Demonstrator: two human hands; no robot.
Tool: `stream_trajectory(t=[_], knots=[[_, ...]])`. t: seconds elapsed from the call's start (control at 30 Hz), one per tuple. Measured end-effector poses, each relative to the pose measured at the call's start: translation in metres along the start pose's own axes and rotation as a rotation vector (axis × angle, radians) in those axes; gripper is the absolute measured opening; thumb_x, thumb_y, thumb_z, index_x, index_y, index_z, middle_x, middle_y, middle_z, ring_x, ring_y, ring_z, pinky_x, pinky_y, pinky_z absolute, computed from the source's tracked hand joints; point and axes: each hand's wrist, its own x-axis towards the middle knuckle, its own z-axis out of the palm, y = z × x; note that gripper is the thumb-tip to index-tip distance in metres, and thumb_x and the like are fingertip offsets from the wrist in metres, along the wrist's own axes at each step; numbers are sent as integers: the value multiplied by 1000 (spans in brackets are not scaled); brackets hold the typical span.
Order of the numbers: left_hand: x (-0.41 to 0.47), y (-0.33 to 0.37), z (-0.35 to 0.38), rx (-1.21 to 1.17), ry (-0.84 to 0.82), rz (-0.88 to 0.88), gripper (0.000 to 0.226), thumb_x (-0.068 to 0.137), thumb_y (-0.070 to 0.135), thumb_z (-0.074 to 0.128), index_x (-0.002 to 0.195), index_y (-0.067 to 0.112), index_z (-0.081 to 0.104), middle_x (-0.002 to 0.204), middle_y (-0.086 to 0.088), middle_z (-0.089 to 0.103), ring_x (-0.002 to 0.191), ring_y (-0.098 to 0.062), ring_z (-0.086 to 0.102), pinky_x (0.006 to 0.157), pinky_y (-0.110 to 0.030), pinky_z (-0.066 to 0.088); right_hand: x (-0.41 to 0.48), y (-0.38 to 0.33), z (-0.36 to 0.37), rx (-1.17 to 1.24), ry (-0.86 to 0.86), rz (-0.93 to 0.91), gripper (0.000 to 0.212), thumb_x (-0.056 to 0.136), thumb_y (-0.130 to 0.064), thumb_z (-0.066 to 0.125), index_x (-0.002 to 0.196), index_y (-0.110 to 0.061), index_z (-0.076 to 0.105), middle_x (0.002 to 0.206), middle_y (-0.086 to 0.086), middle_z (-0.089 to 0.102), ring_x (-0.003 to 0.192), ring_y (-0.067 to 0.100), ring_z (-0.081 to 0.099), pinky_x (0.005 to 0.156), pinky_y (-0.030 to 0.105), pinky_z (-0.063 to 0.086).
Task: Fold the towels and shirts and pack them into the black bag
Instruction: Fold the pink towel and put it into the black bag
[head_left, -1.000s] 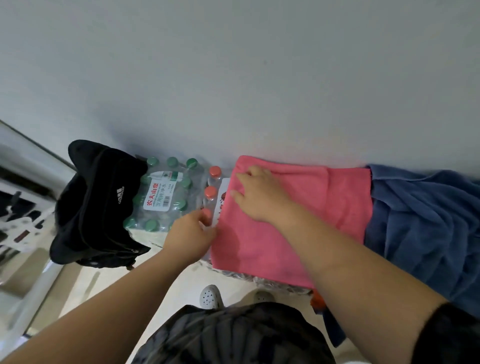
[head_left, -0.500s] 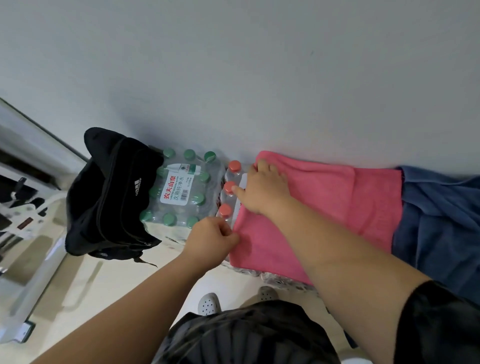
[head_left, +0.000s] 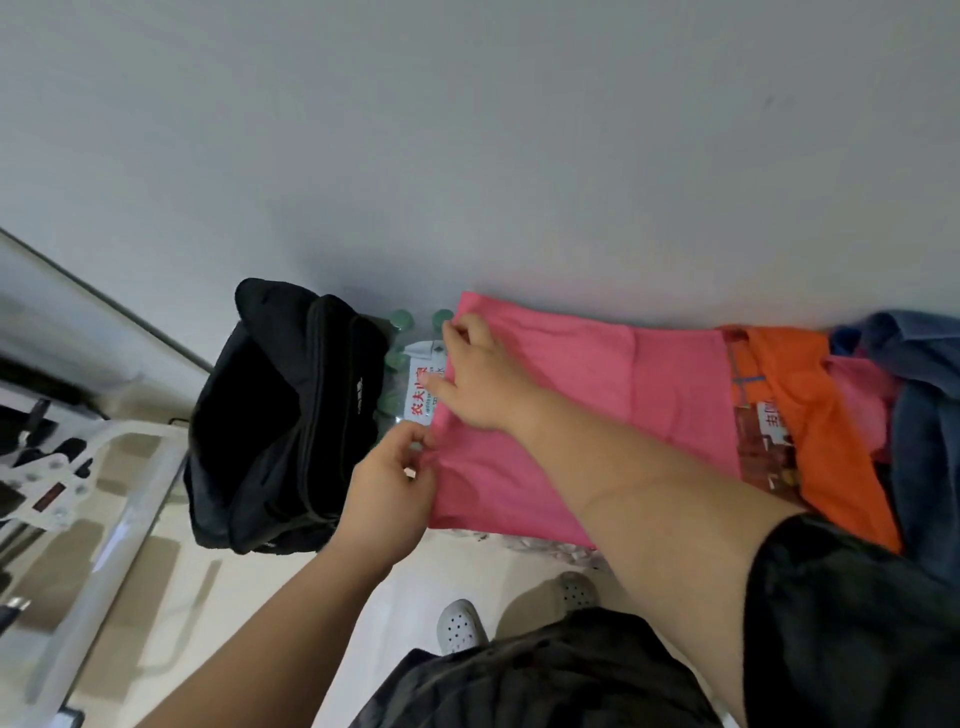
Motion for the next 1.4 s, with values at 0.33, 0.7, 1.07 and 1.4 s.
stream_trajectory(t=[0.33,0.7,1.07,1.4], knots=[[10,-13,-36,844,-113,76,43,81,-2,42,117,18,54,101,-2,42,78,-32,59,69,-42,48,24,-33,18,-22,-95,-110,70,98,-25,49,159,-9,18,167,6,12,153,20,10,124,34,9],[18,48,44,948,-142,275,11,94,31,48,95,20,48,84,0,42,84,-33,62,63,-35,37,-53,93,-32,-65,299,79,61,77,-36,54,130,-8,63,130,16,59,118,38,54,108,42,39],[-7,69,120,863,-187,173,46,92,54,47,63,19,40,70,-1,55,76,-29,61,60,-32,37,-73,138,-59,-123,-3,-10,57,91,-50,52,144,-29,51,146,0,47,132,30,38,113,40,29],[-17,63,125,1005,-111,172,17,81,34,55,78,22,43,82,-3,53,77,-30,59,61,-32,37,-66,127,-58,-283,-158,41,67,97,-55,43,157,-35,21,165,-9,16,145,35,19,114,52,21]])
